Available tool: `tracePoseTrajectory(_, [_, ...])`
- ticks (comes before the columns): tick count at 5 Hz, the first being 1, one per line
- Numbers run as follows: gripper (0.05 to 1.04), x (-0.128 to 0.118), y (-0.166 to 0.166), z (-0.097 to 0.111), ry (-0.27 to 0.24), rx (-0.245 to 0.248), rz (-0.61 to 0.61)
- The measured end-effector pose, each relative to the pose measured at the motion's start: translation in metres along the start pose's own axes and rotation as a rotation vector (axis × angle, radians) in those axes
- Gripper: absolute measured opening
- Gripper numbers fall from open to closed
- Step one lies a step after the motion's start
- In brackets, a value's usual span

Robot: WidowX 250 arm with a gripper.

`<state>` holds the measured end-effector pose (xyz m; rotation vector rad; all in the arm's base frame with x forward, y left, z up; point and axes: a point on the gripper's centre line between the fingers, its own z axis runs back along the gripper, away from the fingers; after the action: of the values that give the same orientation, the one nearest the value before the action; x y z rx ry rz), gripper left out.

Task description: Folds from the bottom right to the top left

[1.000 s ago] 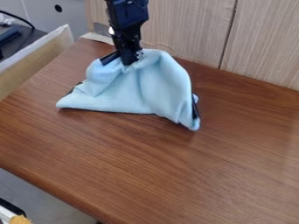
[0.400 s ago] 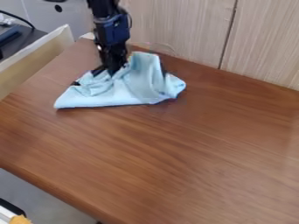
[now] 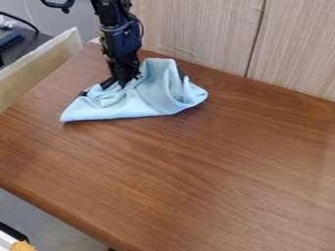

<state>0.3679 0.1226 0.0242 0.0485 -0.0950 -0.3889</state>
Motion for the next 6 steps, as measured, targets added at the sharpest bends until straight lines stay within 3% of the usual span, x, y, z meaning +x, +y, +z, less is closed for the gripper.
tracePoseTrajectory(2, [0.878, -0.013, 0.004, 0.01, 0.012, 0.011, 0.04])
tracePoseTrajectory(3, [1.011, -0.016, 0.005, 0.014, 0.023, 0.02, 0.041])
tracePoseTrajectory(5, [1.001, -0.016, 0.004, 0.047, -0.029, 0.063, 0.049])
tracePoseTrajectory(6, [1.001, -0.02, 0.008, 0.064, -0.065, 0.05, 0.078])
